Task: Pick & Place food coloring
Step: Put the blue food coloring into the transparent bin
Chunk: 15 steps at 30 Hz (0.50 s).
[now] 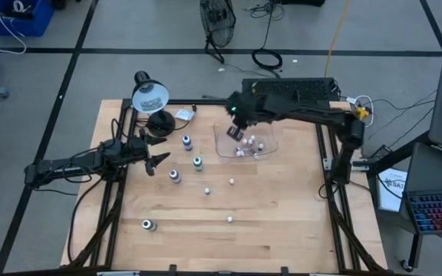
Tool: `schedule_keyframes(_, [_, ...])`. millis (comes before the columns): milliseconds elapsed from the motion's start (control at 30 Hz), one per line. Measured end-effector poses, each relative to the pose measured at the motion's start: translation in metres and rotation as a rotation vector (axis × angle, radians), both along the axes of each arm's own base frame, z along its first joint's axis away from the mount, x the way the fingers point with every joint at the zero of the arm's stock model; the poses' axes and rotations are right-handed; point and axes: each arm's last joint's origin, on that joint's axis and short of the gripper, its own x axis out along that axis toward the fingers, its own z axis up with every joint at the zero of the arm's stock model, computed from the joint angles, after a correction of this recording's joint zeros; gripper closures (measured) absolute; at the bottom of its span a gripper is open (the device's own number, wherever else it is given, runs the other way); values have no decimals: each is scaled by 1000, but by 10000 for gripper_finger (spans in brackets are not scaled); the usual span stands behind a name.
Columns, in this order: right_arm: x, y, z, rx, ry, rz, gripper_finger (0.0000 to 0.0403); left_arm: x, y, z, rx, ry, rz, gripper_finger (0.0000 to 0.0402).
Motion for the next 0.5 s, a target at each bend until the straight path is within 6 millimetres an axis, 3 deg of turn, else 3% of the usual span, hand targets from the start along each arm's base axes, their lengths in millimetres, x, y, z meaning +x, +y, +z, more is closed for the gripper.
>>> schedule_keyframes(200, [12,-11,-66,128,82,29,349,0,0,0,0,0,0,105])
schedule_keyframes(500, [5,-15,-120,194,42,31,349,0,0,0,0,0,0,105])
